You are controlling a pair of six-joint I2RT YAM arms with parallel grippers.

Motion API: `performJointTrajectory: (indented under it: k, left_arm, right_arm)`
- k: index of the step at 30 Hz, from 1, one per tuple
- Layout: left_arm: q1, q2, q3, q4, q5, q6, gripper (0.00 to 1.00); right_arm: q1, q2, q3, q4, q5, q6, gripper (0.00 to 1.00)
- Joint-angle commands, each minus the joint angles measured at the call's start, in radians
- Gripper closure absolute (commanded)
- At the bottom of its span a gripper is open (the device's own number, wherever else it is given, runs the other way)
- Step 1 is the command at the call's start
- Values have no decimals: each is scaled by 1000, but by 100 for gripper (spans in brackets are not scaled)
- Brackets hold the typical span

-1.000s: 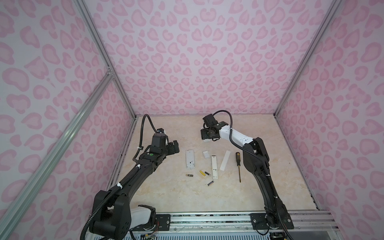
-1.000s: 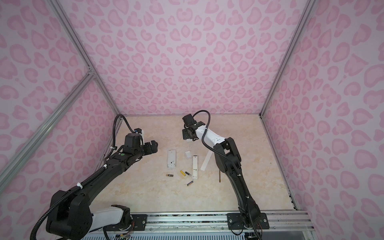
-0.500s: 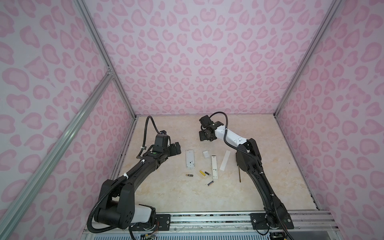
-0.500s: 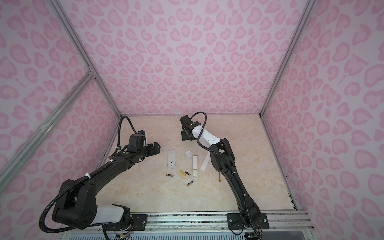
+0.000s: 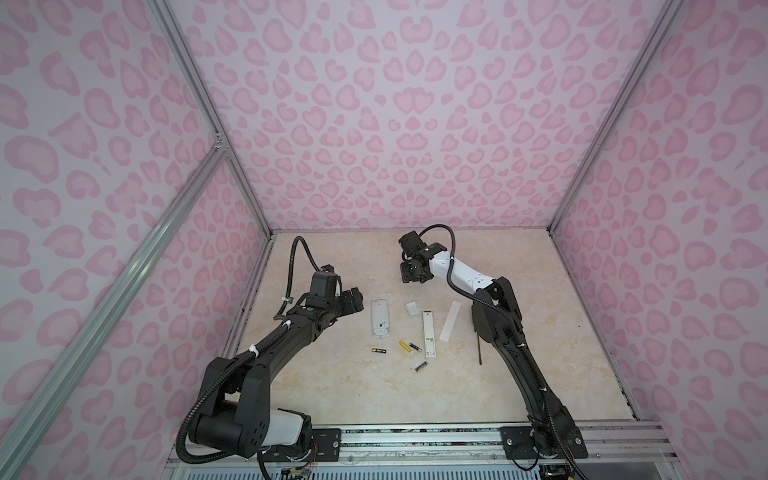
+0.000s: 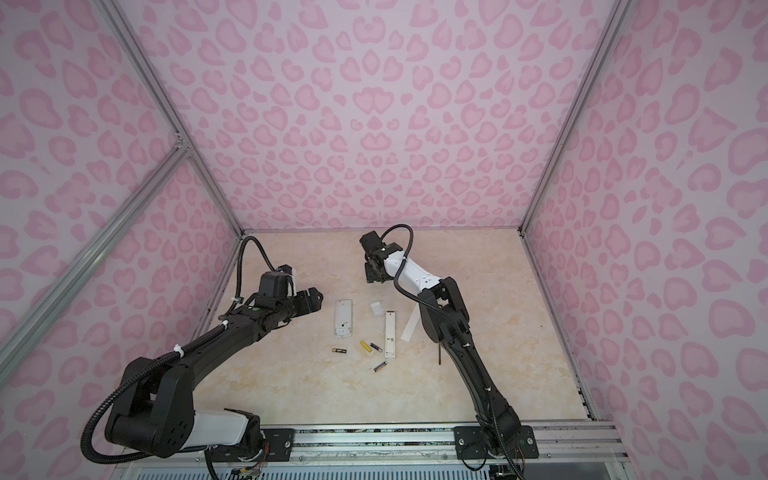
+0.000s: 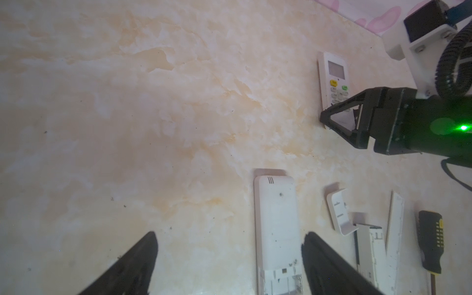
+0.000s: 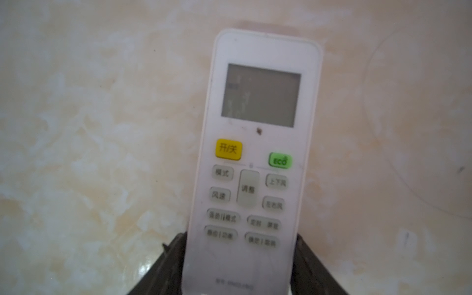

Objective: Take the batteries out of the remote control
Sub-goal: 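Grasp the intact white remote by its lower end with the right gripper, then lift the white remote upright toward the left gripper while the left approaches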

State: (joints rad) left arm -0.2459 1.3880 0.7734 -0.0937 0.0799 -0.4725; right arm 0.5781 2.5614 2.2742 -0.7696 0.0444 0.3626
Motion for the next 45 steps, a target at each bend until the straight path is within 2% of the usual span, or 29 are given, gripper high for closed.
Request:
performJointTrajectory:
  k: [1,5,9,13,19,24,30,41,45]
  left_arm:
    - [-4,28,9,63,54,-41,11]
    - [-22,72,23,73,110,-81,14]
    - [-27,101,34,80,167,-116,15]
    - [-26,130,67,64,214,-134,17]
    - [-24,245,137,127,393,-218,30]
    - [-27,318,193,184,467,-277,32]
    - [-30,377,258,205,510,-305,37]
    - [-53,448,294,306,570,-377,35]
    - [-62,442,293,341,583,-405,39]
  right_arm:
    - [1,-15,-23,-33,-20,-64,54]
    - [4,-114,-176,6,-54,-113,58]
    - [21,-265,-424,162,-92,-149,57]
    - [33,-349,-569,261,-148,-126,57]
    - [49,-394,-647,330,-206,-115,57]
    - [51,-446,-706,398,-253,-74,57]
    - [62,-494,-746,425,-289,-61,56]
    - [92,-594,-829,454,-320,-47,56]
    - [101,-622,-846,454,-321,-45,56]
